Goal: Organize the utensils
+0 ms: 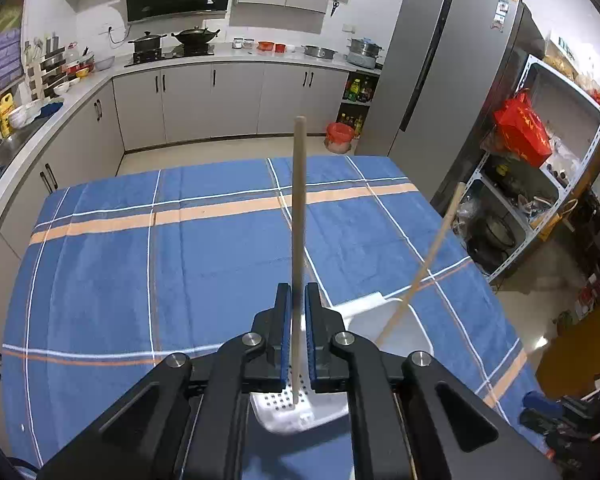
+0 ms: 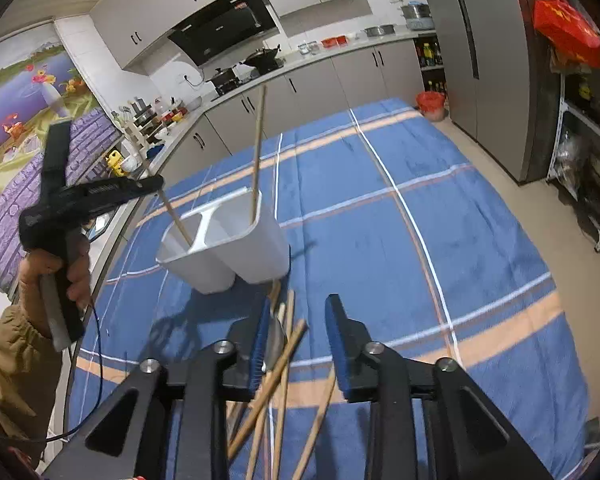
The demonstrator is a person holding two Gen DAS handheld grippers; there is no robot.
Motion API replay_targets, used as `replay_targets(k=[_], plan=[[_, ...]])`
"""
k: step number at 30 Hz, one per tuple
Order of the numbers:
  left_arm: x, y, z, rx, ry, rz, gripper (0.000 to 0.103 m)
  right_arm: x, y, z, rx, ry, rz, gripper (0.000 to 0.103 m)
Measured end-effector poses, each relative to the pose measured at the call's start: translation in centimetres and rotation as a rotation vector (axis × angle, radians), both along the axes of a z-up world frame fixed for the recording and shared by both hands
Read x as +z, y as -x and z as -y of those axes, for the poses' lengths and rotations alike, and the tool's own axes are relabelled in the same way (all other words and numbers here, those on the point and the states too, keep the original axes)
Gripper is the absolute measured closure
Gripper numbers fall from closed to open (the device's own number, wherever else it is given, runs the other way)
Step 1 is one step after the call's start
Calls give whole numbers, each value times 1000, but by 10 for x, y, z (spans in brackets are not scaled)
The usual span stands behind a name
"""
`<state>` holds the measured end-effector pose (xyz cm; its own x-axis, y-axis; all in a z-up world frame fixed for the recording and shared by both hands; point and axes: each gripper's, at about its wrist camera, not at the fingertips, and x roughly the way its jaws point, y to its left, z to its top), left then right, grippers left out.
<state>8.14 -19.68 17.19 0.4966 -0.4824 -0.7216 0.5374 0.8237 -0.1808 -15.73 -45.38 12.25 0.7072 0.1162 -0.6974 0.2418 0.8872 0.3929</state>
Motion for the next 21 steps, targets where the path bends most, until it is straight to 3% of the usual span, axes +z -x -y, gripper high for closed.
replay_targets(k=[3, 6, 8, 11, 13, 16, 18, 21], plan=[[11, 16, -13, 27, 11, 17, 92, -9, 10, 1, -4, -26, -7, 70], [27, 37, -38, 81, 37, 40, 74, -14, 18, -1, -6, -40, -8, 62], [35, 57, -59, 133, 73, 55, 59, -21, 24, -5, -5, -29, -24, 51], [35, 86, -91, 194, 103, 52, 53, -36, 32, -11, 12, -34, -61, 47], [23, 107, -106, 217, 92, 29, 52, -45, 38, -15, 25, -48, -81, 47], [-16, 130, -114, 205, 65, -69, 52, -59, 49, -24, 62, -53, -112, 47], [-53, 142, -109, 192, 53, -165, 52, -64, 52, -33, 88, -39, -129, 47], [-91, 155, -84, 122, 26, -242, 52, -74, 54, -44, 123, -5, -160, 47]])
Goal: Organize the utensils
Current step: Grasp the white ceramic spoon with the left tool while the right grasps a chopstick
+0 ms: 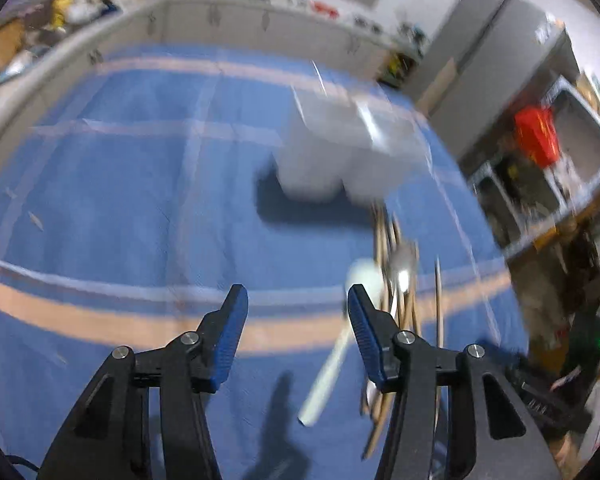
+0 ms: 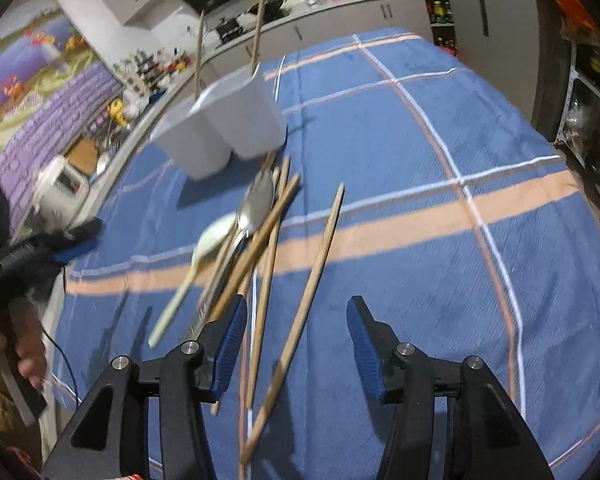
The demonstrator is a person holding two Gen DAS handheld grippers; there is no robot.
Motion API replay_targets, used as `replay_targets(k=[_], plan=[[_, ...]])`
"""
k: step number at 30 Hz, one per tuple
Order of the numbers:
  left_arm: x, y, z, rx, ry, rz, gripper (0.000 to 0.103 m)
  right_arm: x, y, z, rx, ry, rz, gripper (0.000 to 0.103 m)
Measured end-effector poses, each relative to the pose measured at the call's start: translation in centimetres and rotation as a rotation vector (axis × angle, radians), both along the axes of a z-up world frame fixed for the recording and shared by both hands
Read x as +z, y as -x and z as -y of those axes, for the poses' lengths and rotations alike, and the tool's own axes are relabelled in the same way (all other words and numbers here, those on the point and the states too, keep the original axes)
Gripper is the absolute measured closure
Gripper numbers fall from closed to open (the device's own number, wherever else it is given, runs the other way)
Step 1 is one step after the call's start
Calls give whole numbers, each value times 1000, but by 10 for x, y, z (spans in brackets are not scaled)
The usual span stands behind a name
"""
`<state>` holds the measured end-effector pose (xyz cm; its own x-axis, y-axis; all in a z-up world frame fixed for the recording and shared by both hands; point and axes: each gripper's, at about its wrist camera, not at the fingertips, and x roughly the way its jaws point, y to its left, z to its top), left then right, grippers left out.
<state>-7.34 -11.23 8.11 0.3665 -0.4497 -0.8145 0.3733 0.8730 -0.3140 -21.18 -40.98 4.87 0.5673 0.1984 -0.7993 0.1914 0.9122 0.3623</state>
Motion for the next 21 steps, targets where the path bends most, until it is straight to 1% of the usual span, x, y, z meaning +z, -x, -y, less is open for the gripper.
replay_targets(k=[2, 4, 6, 8, 12, 13, 14, 15, 16, 17, 18, 19, 21], plan=[[-20, 10, 21, -64, -33, -11, 52, -6, -2, -8, 28, 41, -16, 48], [-34, 15, 41, -114, -100, 4, 52, -11, -7, -14, 55, 87, -28, 51], [-40, 14, 57, -145, -143, 24, 52, -13, -16, -17, 68, 129, -37, 53], [-40, 4, 72, -170, -171, 45, 52, -16, -24, -16, 68, 156, -45, 54], [-51, -10, 99, -214, -243, 57, 54, -22, -44, -13, 60, 186, -67, 59], [-53, -11, 104, -216, -259, 74, 58, -22, -50, -14, 56, 210, -69, 59], [-53, -12, 107, -216, -276, 91, 72, -22, -54, -15, 56, 223, -70, 62], [-53, -13, 110, -212, -296, 103, 75, -22, -57, -17, 58, 235, -74, 64], [-53, -15, 110, -205, -285, 97, 76, -22, -61, -19, 61, 260, -80, 72], [-53, -17, 106, -186, -252, 76, 77, -22, -65, -22, 64, 303, -92, 86], [-53, -19, 102, -170, -230, 61, 78, -22, -65, -22, 67, 314, -98, 91], [-53, -21, 96, -148, -204, 42, 79, -21, -64, -19, 72, 307, -107, 92], [-53, -24, 77, -96, -150, -5, 84, -21, -58, -13, 69, 308, -125, 93]])
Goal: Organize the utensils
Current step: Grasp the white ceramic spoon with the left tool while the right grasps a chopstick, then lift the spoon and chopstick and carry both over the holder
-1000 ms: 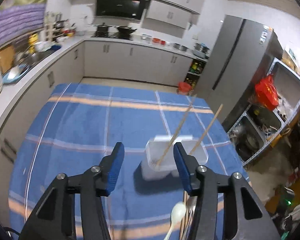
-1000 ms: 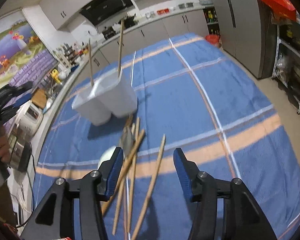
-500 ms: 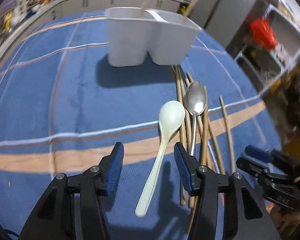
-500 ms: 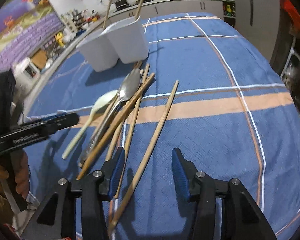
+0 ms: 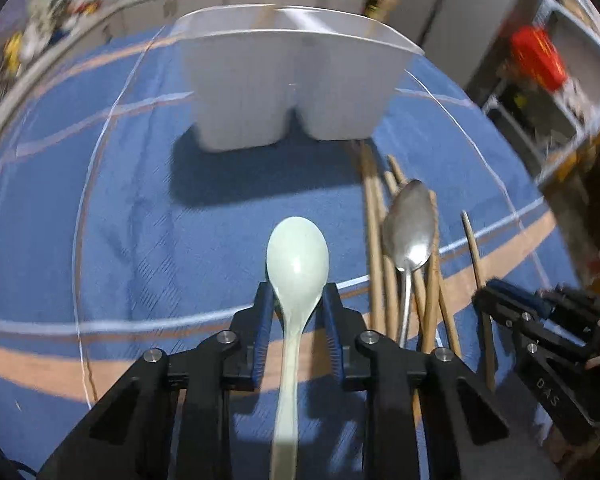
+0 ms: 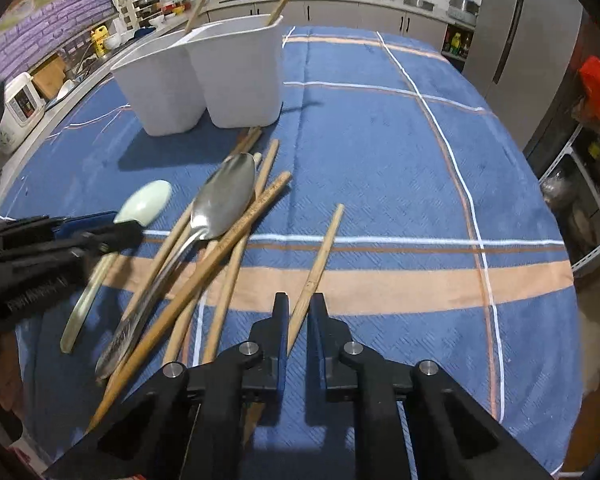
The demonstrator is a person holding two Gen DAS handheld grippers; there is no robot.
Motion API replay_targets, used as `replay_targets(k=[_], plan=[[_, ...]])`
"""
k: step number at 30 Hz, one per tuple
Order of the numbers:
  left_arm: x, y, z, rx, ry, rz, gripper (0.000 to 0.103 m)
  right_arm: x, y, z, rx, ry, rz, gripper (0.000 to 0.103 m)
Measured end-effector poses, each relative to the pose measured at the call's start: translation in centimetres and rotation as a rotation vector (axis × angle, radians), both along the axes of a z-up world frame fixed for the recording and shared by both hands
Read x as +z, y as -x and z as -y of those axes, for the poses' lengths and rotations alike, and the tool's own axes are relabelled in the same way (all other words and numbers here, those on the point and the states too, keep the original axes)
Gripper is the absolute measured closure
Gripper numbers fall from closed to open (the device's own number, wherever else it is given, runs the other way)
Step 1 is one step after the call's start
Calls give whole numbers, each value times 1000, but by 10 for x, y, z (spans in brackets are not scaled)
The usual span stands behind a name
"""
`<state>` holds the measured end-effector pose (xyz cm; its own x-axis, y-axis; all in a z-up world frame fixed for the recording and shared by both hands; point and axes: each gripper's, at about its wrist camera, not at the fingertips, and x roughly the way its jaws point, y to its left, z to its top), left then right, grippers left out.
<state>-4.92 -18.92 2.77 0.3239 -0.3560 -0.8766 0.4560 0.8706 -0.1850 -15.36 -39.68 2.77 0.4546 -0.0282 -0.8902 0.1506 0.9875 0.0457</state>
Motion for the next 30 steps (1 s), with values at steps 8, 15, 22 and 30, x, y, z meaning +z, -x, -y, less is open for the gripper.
replay_targets(k=[8, 15, 22, 30], plan=[[-4, 9, -47, 90, 116, -105, 92, 1, 33, 52, -43, -105, -58, 94], [-2, 0, -31, 73, 64, -130, 89, 2, 26, 53, -30, -112, -145, 94], [0, -13, -1, -14, -17, -140, 51, 0, 3, 30, -11, 21, -238, 91], [0, -5, 12, -36, -23, -74, 84, 3, -2, 17, 24, 22, -240, 96]])
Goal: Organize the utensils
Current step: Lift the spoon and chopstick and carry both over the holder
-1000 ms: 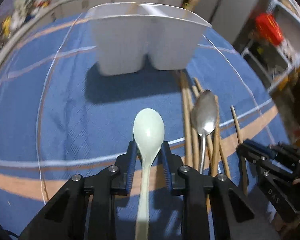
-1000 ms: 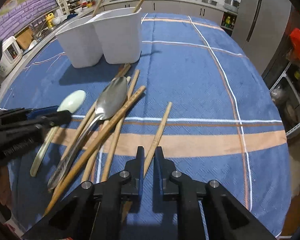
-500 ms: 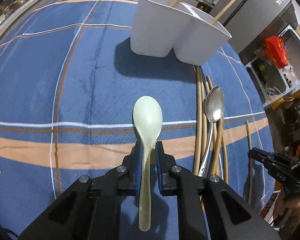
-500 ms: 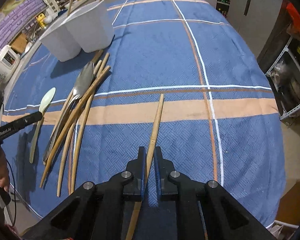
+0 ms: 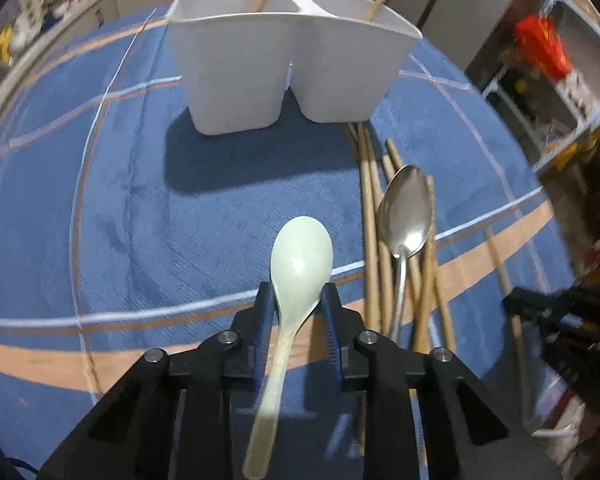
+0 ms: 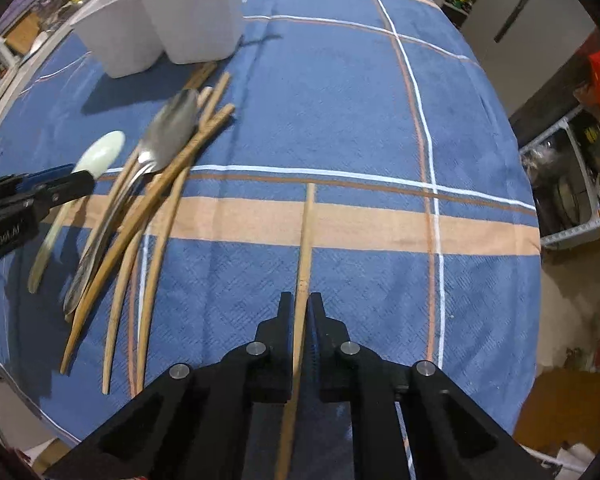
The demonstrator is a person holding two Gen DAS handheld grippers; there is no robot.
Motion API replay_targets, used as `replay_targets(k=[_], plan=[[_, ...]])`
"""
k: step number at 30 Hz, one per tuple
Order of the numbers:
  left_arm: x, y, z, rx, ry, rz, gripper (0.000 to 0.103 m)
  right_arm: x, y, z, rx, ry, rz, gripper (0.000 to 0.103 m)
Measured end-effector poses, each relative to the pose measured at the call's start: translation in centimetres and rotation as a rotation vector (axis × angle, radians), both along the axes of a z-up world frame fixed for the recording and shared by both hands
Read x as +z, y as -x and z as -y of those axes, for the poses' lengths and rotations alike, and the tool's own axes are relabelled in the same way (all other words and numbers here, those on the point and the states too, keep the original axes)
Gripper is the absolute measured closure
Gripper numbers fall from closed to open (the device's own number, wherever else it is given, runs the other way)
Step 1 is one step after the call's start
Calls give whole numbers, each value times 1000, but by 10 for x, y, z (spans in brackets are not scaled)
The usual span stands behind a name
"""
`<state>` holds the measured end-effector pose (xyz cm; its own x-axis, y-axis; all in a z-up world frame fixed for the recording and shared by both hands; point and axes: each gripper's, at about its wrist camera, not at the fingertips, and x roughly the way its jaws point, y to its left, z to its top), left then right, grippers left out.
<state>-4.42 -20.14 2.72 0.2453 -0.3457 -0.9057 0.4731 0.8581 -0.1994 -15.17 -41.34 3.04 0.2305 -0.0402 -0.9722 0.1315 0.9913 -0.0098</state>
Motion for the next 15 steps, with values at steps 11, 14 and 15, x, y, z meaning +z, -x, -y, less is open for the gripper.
replay_targets(k=[11, 14, 15], plan=[[26, 13, -45, 49, 113, 35, 103, 16, 51, 0, -81, -166, 204, 96], [28, 18, -41, 12, 112, 32, 100, 12, 54, -2, -85, -180, 204, 96], [27, 19, -37, -11, 95, 33, 95, 11, 55, -2, -88, -185, 202, 96]])
